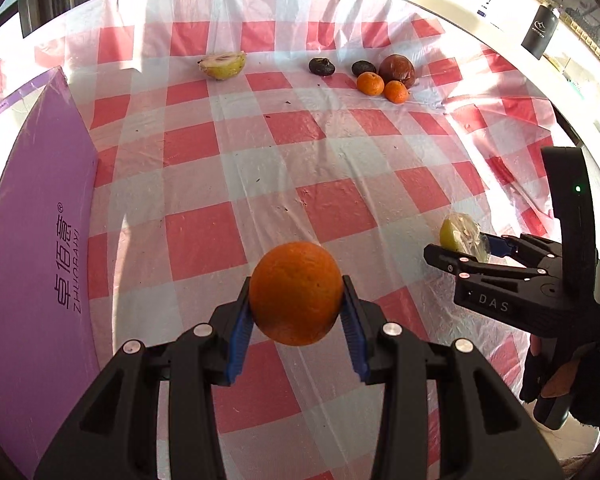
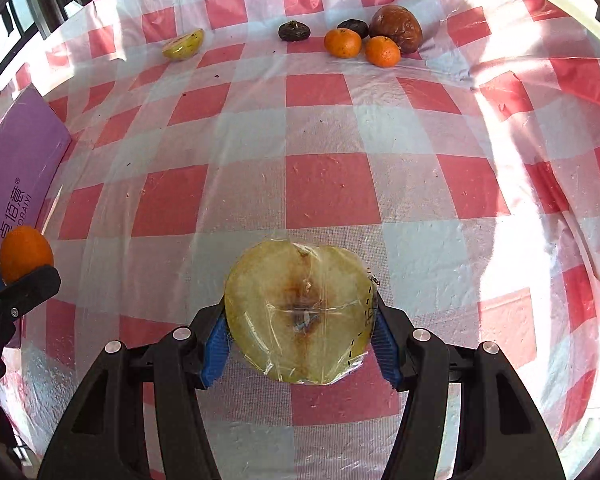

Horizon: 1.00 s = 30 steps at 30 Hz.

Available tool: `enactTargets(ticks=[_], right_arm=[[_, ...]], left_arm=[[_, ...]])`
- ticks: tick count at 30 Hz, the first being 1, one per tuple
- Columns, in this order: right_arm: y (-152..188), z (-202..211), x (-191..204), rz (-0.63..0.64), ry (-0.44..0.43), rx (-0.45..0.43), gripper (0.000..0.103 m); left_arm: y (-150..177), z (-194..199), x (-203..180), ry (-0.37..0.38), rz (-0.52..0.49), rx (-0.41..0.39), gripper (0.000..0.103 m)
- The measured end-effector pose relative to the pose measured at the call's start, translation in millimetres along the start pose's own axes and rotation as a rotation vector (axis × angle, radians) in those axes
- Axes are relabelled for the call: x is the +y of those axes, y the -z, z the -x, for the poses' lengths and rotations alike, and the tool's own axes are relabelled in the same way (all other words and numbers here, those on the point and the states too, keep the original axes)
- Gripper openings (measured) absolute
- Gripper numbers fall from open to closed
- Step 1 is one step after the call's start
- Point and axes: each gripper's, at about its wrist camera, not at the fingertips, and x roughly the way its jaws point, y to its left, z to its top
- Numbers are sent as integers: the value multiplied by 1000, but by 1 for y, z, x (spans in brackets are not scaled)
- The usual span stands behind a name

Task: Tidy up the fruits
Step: 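Carry the pear half and orange toward the white box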

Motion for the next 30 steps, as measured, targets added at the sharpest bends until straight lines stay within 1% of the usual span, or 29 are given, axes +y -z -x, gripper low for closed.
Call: enactTargets(ticks=[4, 8, 13, 17, 21, 30], right_arm=[[12, 5, 15, 18, -3, 20, 59], [20, 9, 31, 14, -9, 35, 59], [27, 21, 49, -12, -21, 30, 59], [25, 33, 63, -49, -31, 6, 59], [18, 48, 85, -52, -46, -36, 59], [-17, 82, 158, 15, -121, -159, 59]], left_arm=[[-4, 18, -3, 23, -67, -41, 41], [-7, 38, -6, 52, -112, -92, 41], [-9, 65, 5, 70, -141, -149, 41], [-14, 91, 28, 71, -108, -212, 41], [-16, 114, 59, 49, -62, -258, 41], [-6, 147, 138, -31, 44, -294, 41]])
